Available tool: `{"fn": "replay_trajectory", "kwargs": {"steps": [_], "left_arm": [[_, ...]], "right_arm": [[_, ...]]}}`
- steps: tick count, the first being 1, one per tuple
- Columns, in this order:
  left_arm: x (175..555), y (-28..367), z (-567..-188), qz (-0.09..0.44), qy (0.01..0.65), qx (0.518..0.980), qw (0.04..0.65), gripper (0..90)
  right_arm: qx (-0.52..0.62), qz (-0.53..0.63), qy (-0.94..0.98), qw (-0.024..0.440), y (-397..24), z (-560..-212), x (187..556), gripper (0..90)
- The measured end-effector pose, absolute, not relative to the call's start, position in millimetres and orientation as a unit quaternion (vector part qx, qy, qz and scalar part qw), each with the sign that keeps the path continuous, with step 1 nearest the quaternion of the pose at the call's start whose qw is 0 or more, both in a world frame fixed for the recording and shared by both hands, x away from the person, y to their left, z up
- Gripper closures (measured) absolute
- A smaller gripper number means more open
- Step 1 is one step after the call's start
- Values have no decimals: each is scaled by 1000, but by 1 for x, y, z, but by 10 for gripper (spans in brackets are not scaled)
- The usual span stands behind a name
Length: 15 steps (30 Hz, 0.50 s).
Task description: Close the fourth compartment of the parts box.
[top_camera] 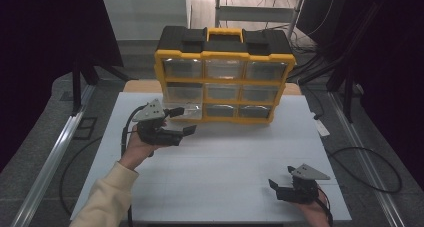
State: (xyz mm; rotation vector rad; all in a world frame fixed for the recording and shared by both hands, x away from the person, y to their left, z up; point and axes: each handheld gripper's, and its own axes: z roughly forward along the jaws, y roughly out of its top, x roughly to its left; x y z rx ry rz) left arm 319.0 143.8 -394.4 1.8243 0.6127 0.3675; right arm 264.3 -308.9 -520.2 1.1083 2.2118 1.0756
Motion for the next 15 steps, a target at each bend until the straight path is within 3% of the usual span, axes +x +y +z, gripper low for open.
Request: {"fn": "replay_trajectory", "kwargs": {"steps": [15], "left_arm": [[312, 139, -410, 145, 260, 777, 554, 303]], "right_arm": [[401, 390, 799, 220, -309, -520, 264, 140]]}}
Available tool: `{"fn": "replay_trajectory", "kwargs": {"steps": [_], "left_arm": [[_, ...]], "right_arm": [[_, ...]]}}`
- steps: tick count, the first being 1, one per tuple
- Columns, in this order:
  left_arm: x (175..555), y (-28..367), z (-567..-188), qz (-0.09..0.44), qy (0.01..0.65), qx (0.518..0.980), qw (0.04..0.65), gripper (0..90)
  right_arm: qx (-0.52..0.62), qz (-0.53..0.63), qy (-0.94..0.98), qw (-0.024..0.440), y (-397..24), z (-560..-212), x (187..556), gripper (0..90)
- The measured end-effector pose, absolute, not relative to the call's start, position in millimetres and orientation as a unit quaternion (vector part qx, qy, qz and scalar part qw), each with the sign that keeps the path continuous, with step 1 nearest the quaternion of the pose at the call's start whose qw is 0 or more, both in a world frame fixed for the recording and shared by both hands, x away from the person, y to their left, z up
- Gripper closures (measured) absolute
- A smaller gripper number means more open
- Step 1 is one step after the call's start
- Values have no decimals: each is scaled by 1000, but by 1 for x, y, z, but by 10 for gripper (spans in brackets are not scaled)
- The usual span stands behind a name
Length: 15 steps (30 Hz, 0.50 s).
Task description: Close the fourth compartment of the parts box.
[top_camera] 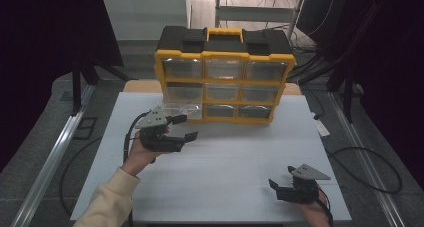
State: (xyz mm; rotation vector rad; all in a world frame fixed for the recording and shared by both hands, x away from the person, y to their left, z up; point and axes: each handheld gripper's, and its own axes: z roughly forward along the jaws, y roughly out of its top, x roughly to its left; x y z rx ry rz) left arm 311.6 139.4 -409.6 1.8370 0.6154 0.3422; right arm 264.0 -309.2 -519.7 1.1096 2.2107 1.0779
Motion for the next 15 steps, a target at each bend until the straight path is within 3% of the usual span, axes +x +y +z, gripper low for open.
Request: {"fn": "replay_trajectory", "kwargs": {"steps": [6, 15], "left_arm": [[309, 140, -415, 154, 264, 780, 546, 420], [309, 140, -424, 175, 277, 777, 537, 707]], "right_arm": [[401, 389, 800, 220, -309, -520, 264, 140], [401, 389, 800, 221, -309, -520, 264, 140]]}}
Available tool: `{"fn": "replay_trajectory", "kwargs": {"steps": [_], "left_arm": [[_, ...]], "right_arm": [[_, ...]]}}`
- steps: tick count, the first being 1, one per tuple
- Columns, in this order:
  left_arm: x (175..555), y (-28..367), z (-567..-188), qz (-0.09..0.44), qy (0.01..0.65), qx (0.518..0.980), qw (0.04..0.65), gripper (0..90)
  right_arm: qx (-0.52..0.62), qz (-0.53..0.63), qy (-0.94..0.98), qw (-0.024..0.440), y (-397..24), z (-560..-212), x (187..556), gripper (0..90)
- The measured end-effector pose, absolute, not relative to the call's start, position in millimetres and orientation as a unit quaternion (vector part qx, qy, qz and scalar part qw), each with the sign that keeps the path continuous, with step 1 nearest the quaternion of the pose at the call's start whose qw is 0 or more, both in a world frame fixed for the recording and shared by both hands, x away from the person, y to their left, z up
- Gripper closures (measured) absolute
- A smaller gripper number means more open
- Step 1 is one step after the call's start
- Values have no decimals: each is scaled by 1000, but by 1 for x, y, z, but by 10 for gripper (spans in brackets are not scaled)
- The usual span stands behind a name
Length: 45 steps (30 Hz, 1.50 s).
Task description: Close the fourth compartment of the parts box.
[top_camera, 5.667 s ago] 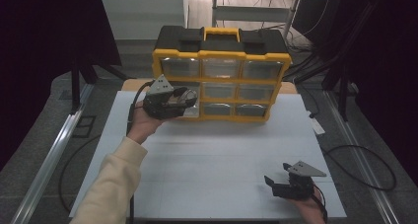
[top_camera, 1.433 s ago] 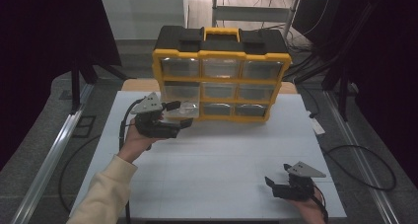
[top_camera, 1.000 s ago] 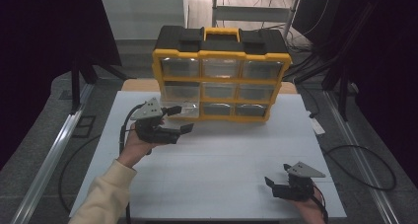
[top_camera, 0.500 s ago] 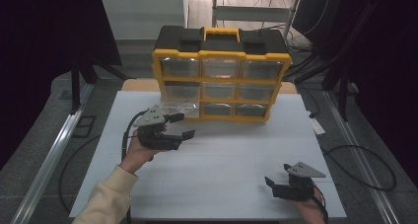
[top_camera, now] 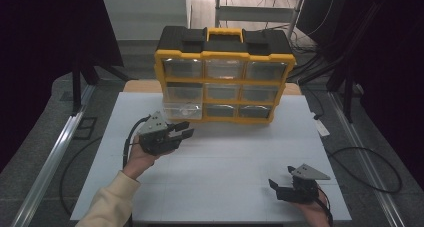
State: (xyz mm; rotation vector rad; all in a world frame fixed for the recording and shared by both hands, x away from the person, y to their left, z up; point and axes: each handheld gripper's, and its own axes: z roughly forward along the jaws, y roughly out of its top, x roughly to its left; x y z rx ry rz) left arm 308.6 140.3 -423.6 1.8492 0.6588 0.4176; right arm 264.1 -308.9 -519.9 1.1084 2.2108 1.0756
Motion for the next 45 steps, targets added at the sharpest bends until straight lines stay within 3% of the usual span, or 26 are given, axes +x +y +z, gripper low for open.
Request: {"fn": "replay_trajectory", "kwargs": {"steps": [4, 6, 45], "left_arm": [[311, 141, -428, 178, 286, 775, 534, 856], [312, 142, -429, 182, 289, 774, 534, 887], [344, 143, -436, 209, 338, 762, 510, 873]], "right_arm": [[401, 389, 799, 220, -309, -520, 264, 140], [402, 389, 799, 220, -309, -520, 264, 140], [399, 389, 800, 224, -308, -519, 263, 141]]}}
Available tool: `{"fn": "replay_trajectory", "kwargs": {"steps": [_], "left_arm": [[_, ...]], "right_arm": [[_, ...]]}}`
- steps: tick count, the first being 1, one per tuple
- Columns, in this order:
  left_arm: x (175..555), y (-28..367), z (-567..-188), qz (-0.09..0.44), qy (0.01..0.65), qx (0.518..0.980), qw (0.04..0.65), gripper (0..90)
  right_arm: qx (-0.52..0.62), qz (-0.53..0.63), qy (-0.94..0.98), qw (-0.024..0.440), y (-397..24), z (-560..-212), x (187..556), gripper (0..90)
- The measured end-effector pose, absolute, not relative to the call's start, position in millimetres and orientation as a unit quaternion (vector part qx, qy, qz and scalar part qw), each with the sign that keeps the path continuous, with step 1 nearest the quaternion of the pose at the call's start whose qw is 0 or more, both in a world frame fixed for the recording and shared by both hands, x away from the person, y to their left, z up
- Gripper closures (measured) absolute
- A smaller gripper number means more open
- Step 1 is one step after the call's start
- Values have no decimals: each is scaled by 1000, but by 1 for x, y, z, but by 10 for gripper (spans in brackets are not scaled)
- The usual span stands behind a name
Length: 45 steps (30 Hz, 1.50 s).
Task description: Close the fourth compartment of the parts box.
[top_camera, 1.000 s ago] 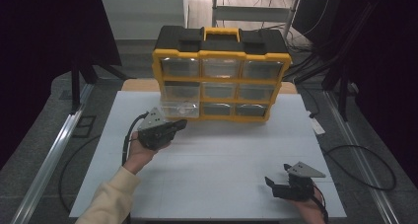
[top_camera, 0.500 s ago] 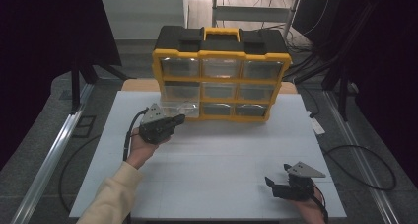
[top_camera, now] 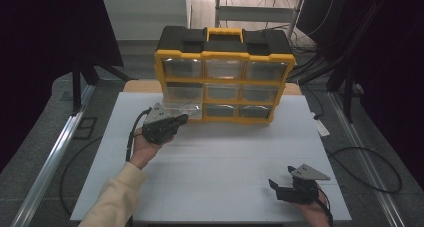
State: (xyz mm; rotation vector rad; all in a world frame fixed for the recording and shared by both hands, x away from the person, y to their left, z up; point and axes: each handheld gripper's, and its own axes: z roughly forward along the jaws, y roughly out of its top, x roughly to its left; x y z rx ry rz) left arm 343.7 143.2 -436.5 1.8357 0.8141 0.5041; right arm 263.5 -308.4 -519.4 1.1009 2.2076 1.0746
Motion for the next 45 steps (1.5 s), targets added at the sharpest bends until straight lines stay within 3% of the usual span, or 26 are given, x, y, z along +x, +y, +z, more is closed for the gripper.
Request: {"fn": "replay_trajectory", "kwargs": {"steps": [45], "left_arm": [[364, 143, -437, 217, 371, 751, 501, 871]], "right_arm": [[400, 389, 800, 221, -309, -519, 264, 140]]}}
